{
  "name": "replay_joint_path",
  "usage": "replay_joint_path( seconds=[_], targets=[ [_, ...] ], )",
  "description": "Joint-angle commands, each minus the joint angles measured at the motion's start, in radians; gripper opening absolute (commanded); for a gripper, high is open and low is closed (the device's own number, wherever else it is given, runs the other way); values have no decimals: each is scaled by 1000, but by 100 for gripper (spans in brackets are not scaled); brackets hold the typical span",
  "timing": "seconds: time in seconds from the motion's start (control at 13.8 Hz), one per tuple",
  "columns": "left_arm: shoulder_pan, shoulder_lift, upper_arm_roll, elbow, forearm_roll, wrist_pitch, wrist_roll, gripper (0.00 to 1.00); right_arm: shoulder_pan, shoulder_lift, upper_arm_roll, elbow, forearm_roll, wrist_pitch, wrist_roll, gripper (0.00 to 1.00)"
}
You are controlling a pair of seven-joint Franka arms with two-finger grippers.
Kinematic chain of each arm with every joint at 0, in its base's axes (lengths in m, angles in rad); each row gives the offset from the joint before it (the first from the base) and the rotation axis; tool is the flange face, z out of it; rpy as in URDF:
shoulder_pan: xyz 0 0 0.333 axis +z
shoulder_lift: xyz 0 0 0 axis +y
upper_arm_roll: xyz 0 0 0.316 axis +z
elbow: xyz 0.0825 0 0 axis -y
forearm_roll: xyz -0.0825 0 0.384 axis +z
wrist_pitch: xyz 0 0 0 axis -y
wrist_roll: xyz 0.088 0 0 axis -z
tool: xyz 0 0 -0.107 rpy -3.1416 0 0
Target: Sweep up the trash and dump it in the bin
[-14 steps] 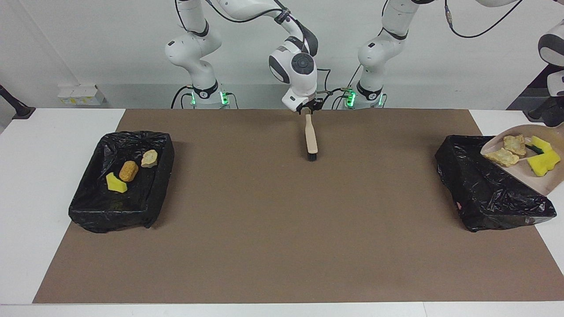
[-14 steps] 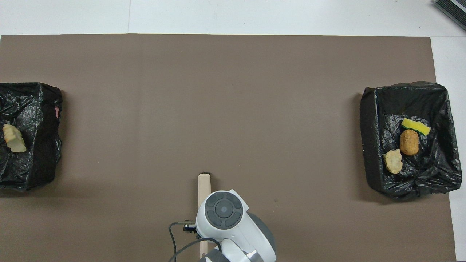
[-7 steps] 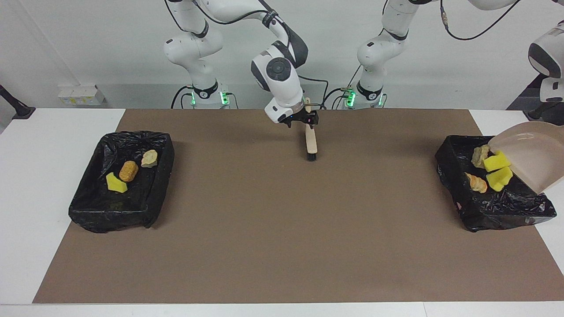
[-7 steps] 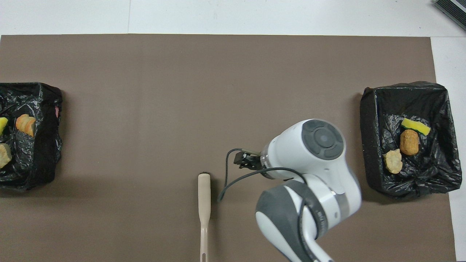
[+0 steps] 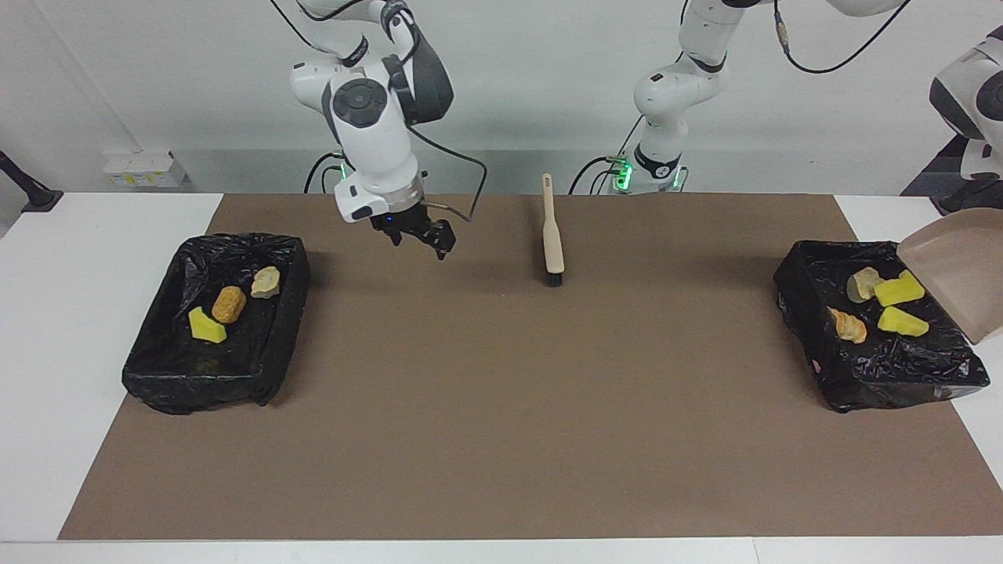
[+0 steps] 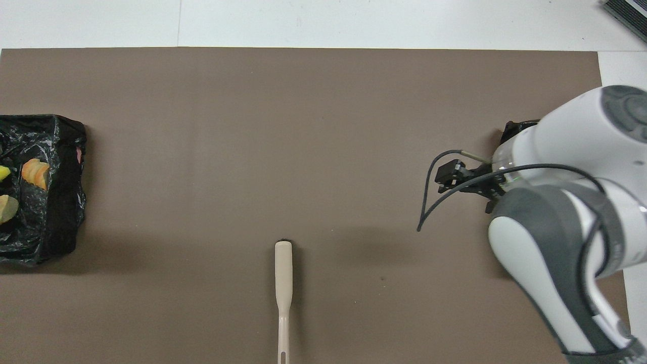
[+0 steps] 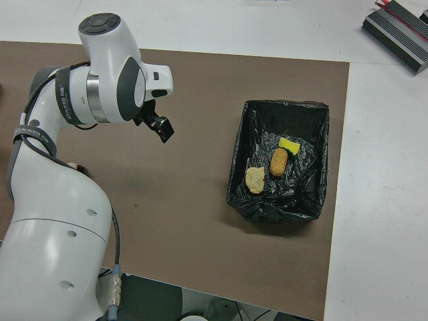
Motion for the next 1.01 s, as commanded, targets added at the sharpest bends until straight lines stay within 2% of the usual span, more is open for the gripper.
replay_joint_path(
  seconds=[0.0, 0.14, 0.36, 0.43, 0.51, 0.65, 0.8, 0.94],
  targets=[
    [-49, -31, 5, 20, -105, -75, -1, 0, -56, -7, -1, 90, -15, -94, -28, 100],
    [-72, -58, 4, 19, -280, -178, -107, 0, -63, -13, -8, 136, -20, -120, -26, 100],
    [-185, -89, -4, -1, -416, -388, -482, 0, -75, -9, -35, 218, -51, -162, -115, 100],
    [-229, -97, -3, -9, -504, -427, -612, 0, -76, -5, -36, 234, -67, -175, -161, 100],
    [-256, -118, -3, -41, -588, -429, -752, 0, -79, -5, -36, 248, -77, -197, -198, 100],
    [-349, -152, -4, -107, -670, -422, -981, 0, -95, -4, -36, 291, -100, -209, -222, 100],
    [-432, -148, -4, -121, -780, -401, -1208, 0, -95, 1, -35, 326, -136, -238, -245, 100],
    [-558, -138, -4, -162, -840, -329, -1465, 0, -93, -1, -33, 337, -161, -240, -267, 100]
  ],
)
